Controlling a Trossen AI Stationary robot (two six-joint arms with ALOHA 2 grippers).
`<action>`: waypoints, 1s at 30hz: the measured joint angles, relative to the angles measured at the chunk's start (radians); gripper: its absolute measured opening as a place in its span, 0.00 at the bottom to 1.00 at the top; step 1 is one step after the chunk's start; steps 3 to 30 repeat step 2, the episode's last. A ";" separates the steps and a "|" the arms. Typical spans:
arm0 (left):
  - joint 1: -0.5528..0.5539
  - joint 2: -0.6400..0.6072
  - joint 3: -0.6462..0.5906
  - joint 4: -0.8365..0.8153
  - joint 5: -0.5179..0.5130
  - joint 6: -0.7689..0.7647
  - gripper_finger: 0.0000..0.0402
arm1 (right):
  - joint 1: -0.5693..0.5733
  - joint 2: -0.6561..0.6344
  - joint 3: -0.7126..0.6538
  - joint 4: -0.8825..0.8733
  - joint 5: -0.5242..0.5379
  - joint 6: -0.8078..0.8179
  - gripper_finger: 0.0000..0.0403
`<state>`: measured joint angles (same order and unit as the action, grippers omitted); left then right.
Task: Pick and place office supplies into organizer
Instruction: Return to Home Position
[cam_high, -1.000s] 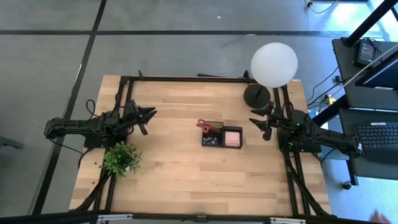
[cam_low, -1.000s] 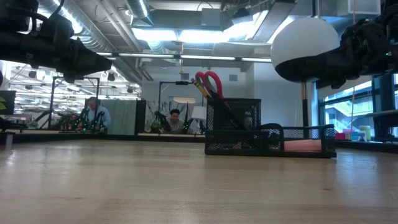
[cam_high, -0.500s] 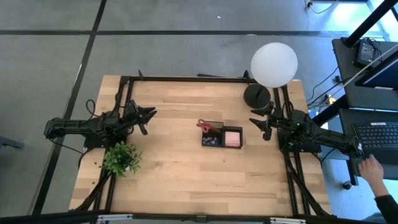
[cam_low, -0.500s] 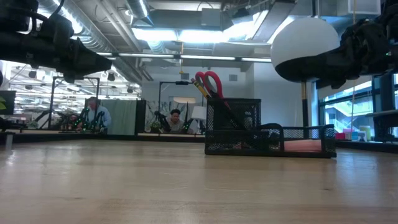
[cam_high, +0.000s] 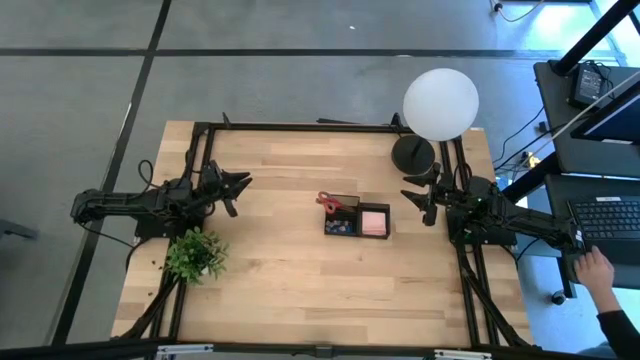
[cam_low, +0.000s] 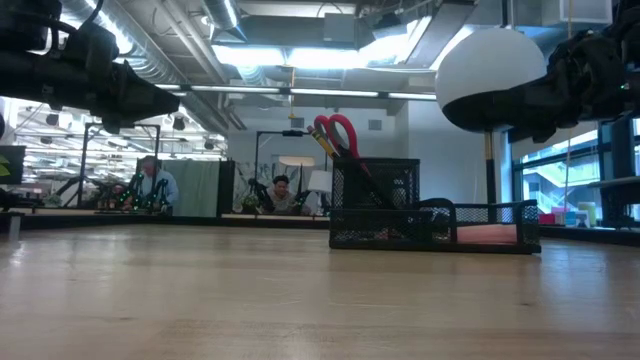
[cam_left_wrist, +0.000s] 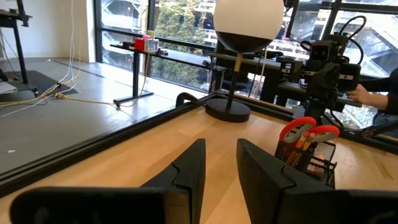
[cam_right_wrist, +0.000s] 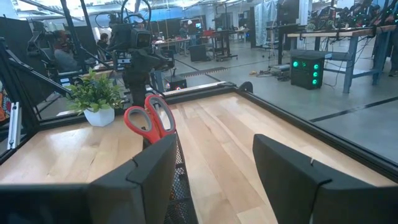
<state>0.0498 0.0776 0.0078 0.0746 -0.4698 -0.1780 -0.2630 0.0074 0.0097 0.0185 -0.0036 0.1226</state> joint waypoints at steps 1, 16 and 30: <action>0.000 0.000 0.000 0.000 0.000 0.000 0.21 | 0.000 0.000 0.000 0.000 0.000 0.000 0.54; 0.000 0.000 0.000 0.000 0.000 0.000 0.21 | 0.000 0.000 0.000 0.000 0.000 0.000 0.54; 0.000 0.000 0.000 0.000 0.000 0.000 0.21 | 0.000 0.000 0.000 0.000 0.000 0.000 0.54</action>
